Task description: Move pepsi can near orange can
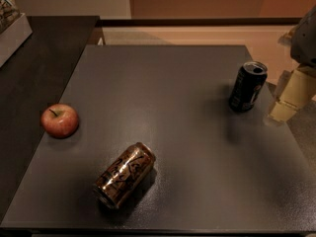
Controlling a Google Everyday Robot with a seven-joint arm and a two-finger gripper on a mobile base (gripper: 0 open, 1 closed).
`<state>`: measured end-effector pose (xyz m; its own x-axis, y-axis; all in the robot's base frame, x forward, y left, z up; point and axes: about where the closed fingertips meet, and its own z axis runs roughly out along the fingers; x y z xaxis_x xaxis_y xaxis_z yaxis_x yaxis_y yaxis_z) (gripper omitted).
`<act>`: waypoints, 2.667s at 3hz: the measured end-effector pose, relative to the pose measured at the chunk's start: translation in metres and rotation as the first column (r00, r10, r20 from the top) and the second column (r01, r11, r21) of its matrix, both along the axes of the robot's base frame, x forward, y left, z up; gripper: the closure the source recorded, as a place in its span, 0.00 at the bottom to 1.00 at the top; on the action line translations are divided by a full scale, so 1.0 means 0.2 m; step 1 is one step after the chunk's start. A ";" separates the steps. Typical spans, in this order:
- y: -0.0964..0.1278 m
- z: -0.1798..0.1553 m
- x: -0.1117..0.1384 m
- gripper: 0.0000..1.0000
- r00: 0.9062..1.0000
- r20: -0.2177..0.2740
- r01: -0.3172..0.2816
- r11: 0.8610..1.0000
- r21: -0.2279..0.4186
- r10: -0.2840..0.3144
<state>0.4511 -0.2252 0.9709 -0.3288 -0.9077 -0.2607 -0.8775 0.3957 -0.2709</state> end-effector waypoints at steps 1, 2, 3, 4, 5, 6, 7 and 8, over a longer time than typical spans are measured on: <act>-0.07 -0.04 0.09 0.00 0.991 0.029 0.126 0.987 0.098 -0.129; -0.12 -0.10 0.19 0.00 0.977 0.048 0.192 0.958 0.211 -0.207; -0.15 -0.17 0.31 0.00 0.965 0.061 0.221 0.921 0.320 -0.253; -0.15 -0.23 0.42 0.00 0.960 0.060 0.228 0.888 0.401 -0.273; -0.16 -0.29 0.49 0.00 0.955 0.051 0.238 0.858 0.454 -0.292; -0.15 -0.33 0.55 0.00 0.952 0.030 0.252 0.836 0.487 -0.305; -0.10 -0.38 0.59 0.00 0.954 -0.004 0.259 0.822 0.507 -0.298; -0.05 -0.42 0.61 0.18 0.959 -0.025 0.255 0.815 0.520 -0.284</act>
Offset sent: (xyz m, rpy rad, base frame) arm 0.0691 -0.0382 -0.0337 0.3660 -0.1091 -0.2929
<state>0.5738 -0.2358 0.8875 -0.5130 -0.5148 -0.6869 -0.7058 0.7084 -0.0037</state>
